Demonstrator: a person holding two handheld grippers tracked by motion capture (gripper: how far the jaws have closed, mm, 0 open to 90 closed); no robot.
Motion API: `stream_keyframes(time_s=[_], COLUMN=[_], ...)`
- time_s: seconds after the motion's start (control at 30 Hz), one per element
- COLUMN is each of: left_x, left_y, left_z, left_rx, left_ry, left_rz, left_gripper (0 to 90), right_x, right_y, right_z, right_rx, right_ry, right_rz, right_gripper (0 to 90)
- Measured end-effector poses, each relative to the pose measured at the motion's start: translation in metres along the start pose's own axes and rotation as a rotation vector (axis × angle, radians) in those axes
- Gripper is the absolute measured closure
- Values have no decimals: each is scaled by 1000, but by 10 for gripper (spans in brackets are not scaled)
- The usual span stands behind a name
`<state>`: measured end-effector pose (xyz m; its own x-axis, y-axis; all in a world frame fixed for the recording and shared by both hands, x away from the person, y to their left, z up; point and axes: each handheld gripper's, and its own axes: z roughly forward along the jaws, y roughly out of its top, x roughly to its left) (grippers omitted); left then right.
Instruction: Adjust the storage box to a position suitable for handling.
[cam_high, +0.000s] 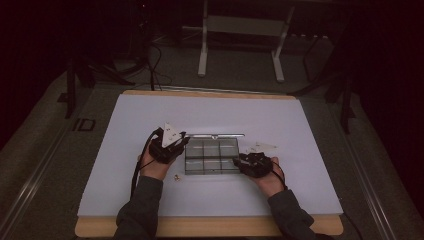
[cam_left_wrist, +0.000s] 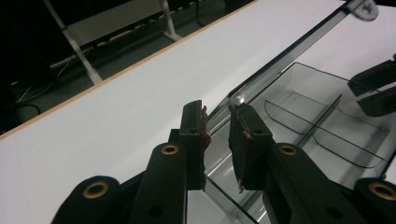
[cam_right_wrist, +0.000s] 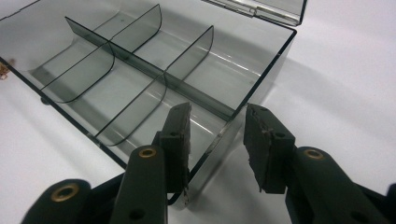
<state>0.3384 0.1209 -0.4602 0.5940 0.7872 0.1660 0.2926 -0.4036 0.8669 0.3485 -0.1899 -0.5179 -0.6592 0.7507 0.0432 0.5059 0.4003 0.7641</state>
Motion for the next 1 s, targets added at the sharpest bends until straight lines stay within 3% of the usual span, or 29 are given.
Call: stream_keyframes(time_s=[0.5,1.0], left_x=[15,23], left_y=[4,4], left_z=[20,28], left_rx=[11,-2], left_ry=[-4,-8], left_rz=[-47,-61], left_gripper=[758,758], right_x=[7,10], right_y=[-2,-2], right_z=[-2,-2], right_rx=[-3,-4], right_ry=[-28,-25], right_rz=[-9,-7], right_gripper=[620,613])
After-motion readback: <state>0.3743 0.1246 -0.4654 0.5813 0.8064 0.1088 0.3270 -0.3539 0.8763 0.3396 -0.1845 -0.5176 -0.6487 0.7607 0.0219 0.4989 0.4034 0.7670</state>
